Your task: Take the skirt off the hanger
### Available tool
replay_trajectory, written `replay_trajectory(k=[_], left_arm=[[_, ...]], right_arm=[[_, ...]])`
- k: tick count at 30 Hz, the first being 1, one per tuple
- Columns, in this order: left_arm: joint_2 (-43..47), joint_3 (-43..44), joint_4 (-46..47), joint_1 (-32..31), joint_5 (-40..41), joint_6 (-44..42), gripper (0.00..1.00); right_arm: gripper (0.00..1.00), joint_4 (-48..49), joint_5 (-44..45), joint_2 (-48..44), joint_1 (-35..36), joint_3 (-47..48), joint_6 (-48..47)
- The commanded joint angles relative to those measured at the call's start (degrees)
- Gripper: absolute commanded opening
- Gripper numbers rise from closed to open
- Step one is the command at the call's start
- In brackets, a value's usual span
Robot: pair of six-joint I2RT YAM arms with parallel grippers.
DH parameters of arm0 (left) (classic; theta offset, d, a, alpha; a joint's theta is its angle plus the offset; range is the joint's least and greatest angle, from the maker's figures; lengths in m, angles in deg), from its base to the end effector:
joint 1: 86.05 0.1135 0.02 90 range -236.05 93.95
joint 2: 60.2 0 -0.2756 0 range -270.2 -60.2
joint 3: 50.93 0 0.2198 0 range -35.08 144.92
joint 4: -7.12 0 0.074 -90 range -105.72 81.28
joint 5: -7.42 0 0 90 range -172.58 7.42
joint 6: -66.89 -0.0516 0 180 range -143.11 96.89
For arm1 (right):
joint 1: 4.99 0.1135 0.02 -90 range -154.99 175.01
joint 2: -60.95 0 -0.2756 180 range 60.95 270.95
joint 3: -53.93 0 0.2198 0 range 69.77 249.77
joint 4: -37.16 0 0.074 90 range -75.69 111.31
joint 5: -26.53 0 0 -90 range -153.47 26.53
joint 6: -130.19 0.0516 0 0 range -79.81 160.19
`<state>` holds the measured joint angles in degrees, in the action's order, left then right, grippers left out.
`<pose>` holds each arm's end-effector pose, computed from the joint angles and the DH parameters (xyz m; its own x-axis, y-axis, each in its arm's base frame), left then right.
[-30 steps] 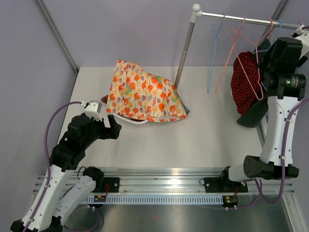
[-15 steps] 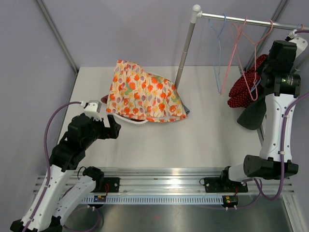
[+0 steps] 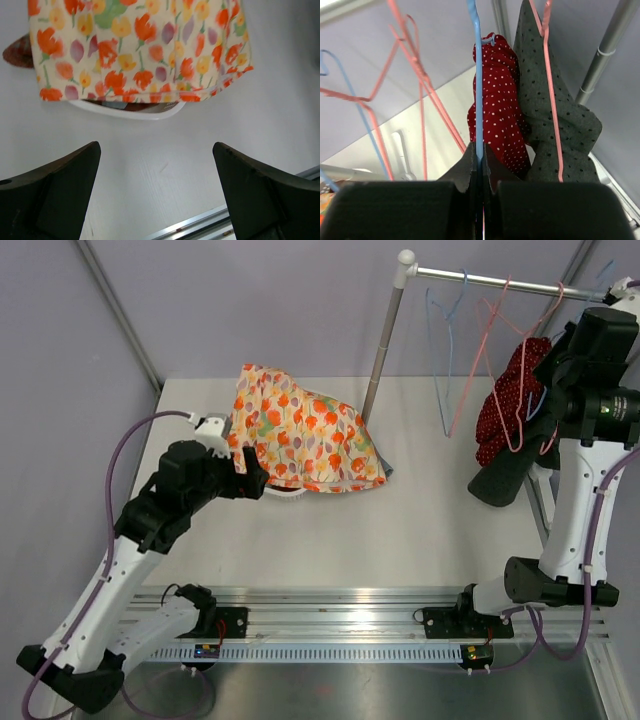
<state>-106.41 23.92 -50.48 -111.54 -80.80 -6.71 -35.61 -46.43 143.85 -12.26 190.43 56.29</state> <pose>0.1199 -0.0554 0.3570 -0.5338 -0.0581 -0.8436 0.2657 0.9356 -0.2326 0.2291 -0.0445 0.5234 -0.2033 0.2932 -0.9342 0.4704 0.8660 0.1695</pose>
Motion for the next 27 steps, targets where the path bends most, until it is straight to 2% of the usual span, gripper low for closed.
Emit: replay_trajectory(k=[1, 4, 8, 10, 15, 19, 21, 27], left_arm=[[-5.01, 8.21, 8.09, -4.03, 0.76, 0.73, 0.99], [-9.76, 11.21, 11.6, -6.84, -1.33, 1.17, 0.99], [-15.56, 15.42, 19.93, -12.19, -8.71, 0.74, 0.99], [-20.38, 18.06, 22.59, -17.81, -11.35, -1.28, 0.99], [-33.21, 31.57, 27.77, -31.86, -16.89, -7.87, 0.99], [-42.96, 37.41, 36.73, -36.02, -23.47, -6.13, 0.99], [-45.09, 39.07, 41.48, -37.25, -24.1, -4.28, 0.99], [-50.89, 38.64, 54.67, -41.2, -27.45, -2.86, 0.99]], right_arm=[[0.0, 3.58, 2.65, 0.25, 1.9, 7.73, -2.12], [0.0, 2.7, 2.56, -0.45, 2.26, 9.6, -1.77], [0.0, 3.92, 3.79, -5.89, 2.26, 4.07, -1.95], [0.0, 4.28, 3.88, -9.84, 2.26, 1.61, -2.04], [0.0, 3.23, 3.35, -18.18, 2.26, -4.81, -1.77], [0.0, -1.33, 1.87, -23.64, 2.26, -8.24, -0.11], [0.0, -2.48, 0.11, -27.06, 2.34, -9.65, 1.39], [0.0, -6.18, -11.48, -33.48, 2.26, -13.61, 7.89]])
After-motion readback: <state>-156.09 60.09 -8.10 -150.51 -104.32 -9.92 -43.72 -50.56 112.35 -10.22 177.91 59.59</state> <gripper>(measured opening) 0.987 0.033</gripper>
